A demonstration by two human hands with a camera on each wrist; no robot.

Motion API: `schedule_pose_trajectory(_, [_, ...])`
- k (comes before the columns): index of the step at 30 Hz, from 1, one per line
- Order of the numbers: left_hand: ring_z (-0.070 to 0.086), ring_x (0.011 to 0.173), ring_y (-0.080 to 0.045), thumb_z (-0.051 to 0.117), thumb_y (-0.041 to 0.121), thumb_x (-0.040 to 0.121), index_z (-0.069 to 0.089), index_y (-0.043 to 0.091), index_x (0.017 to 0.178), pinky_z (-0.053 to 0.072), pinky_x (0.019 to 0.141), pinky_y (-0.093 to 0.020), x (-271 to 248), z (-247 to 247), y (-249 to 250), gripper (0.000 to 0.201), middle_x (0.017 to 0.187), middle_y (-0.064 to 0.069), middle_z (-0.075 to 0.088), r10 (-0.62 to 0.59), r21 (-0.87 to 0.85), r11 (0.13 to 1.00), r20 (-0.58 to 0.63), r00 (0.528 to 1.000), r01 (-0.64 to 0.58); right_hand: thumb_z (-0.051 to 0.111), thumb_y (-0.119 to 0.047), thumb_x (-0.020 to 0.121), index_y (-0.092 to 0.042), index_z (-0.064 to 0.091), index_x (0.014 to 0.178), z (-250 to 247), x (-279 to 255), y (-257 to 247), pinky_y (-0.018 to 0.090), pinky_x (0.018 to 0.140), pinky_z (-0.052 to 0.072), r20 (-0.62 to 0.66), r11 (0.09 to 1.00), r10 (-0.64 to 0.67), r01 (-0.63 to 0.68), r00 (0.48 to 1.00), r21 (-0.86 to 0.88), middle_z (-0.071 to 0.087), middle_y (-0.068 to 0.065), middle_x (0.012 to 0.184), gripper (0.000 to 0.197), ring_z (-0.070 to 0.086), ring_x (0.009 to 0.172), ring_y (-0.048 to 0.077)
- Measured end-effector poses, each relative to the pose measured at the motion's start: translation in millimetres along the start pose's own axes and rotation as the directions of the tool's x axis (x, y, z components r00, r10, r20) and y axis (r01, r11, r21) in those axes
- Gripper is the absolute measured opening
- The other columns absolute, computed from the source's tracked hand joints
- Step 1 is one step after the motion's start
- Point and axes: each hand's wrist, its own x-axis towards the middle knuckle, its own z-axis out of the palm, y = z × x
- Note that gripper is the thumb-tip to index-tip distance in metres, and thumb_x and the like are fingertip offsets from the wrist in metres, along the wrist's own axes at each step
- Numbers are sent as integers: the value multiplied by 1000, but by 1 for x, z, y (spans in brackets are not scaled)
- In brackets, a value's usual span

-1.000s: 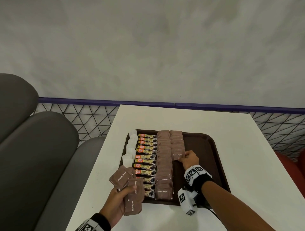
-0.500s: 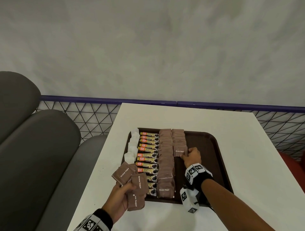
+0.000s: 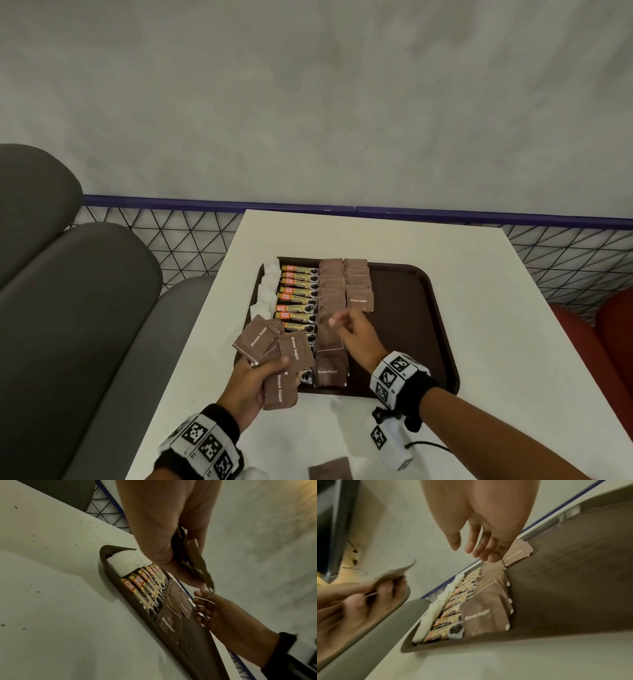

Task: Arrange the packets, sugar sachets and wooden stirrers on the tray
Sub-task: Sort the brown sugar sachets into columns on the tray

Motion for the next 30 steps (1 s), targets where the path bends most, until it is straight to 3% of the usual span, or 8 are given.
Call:
schedule_pose_trajectory(3, [68, 68, -29, 59, -5, 83, 58, 9, 118, 54, 51, -33, -2, 4, -3, 38, 108, -21, 68, 21, 9, 1000, 9, 1000, -21, 53, -34, 91, -26, 53, 88, 7, -17, -10, 17, 79, 42, 241, 1000, 26, -29, 970, 9, 58, -5, 95, 9, 56, 94, 11])
schedule_pose_trajectory(5, [69, 70, -27, 58, -4, 84, 59, 11, 116, 55, 53, -35, -3, 6, -4, 35, 103, -18, 70, 40, 18, 999, 19, 999, -40, 54, -36, 90, -25, 52, 83, 12, -23, -14, 15, 74, 42, 349, 999, 32, -45, 936, 27, 57, -9, 85, 13, 55, 81, 6])
schedule_pose_trajectory(7, [70, 77, -26, 58, -5, 84, 60, 11, 115, 57, 60, -37, -4, 8, -5, 35, 107, -16, 70, 59, 22, 998, 33, 998, -60, 59, -34, 88, -18, 50, 81, 15, -25, -15, 14, 67, 40, 407, 998, 34, -49, 913, 25, 53, -6, 78, 20, 50, 71, 5])
schedule_pose_trajectory(11, [70, 80, -26, 56, -2, 87, 57, 9, 120, 56, 60, -36, -7, 13, -3, 35, 112, -18, 68, 66, 12, 998, 64, 996, -67, 67, -20, 83, -17, 51, 79, 17, -24, -14, 31, 76, 44, 445, 994, 25, -72, 895, 87, 54, 6, 83, 17, 52, 81, 20])
schedule_pose_trajectory(18, [69, 79, -36, 48, 17, 95, 54, 8, 122, 57, 59, -39, -5, 14, -4, 29, 102, -23, 69, -11, -101, 995, 15, 1000, 12, 62, -5, 85, -11, 52, 84, 7, -19, -16, 18, 51, 49, 312, 951, 114, -195, 943, 242, 62, 5, 77, 11, 60, 54, 7])
schedule_pose_trajectory(23, [69, 78, -38, 50, 9, 94, 55, 8, 116, 58, 60, -41, -5, 9, -6, 23, 101, -24, 67, -28, -109, 994, 8, 1000, 29, 56, -2, 87, -18, 55, 86, -18, -6, -6, 23, 65, 53, -49, 964, 165, -151, 985, 217, 64, 7, 100, 16, 65, 82, 16])
schedule_pose_trajectory(25, [70, 77, -37, 50, 8, 94, 55, 9, 114, 59, 60, -40, -5, 7, -5, 21, 101, -24, 67, -26, -100, 995, 5, 1000, 27, 54, -2, 88, -16, 54, 89, -33, 1, -1, 20, 62, 52, -190, 979, 167, -140, 967, 150, 62, 3, 97, 13, 62, 81, 15])
schedule_pose_trajectory(30, [69, 80, -38, 56, 15, 90, 55, 8, 116, 58, 61, -41, -2, 5, -4, 27, 104, -25, 65, -29, -88, 996, 16, 999, 30, 48, 6, 88, -10, 58, 101, -59, 20, 12, 35, 77, 54, -313, 977, 203, -213, 928, 5, 61, 8, 93, 22, 59, 80, 19])
